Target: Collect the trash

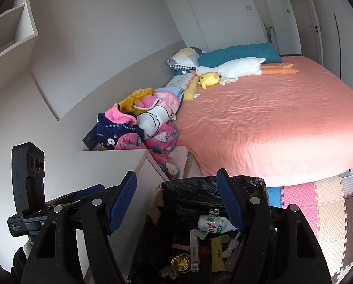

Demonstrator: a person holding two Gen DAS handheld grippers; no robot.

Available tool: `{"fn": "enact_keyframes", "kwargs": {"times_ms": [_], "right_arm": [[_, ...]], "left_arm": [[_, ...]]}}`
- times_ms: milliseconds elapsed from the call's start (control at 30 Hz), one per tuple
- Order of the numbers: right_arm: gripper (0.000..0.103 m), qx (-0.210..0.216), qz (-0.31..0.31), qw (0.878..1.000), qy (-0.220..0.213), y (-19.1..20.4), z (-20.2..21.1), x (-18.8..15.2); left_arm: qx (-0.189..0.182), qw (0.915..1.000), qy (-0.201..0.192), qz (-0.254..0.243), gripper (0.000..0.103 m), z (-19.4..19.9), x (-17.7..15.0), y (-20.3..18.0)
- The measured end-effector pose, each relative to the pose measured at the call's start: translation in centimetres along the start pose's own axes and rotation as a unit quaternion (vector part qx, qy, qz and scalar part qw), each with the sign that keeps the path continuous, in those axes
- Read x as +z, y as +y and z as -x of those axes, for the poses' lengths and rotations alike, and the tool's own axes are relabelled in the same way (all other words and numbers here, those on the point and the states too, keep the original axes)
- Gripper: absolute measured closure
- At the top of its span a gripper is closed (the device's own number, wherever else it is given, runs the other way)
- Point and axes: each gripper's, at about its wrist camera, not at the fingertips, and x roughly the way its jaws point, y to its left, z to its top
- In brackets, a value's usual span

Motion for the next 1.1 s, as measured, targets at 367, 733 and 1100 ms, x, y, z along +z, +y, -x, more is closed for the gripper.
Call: {"fn": "enact_keyframes", "kwargs": {"times_ms": [367,733,1100], "right_arm": [[0.033,0.002,0.003,1.000,0.002,0.33,-0.13,-0.12],[0.033,0.001,0.004,1.000,0.003,0.40,-0.17,-0.08],[0.033,0.002,0.004,1.000,0.003,0.48,-0.27,-0.10]], "left_arm": [[0.001,1.0000,0.000,-0.001,0.007,0.09,0.01,0.05],[0.002,1.0000,0.001,-0.003,0.007,0.27,0.10,0.24],[0.005,0.9999,0.001,-0.013,0.007,0.39,0.20,-0.01]]}}
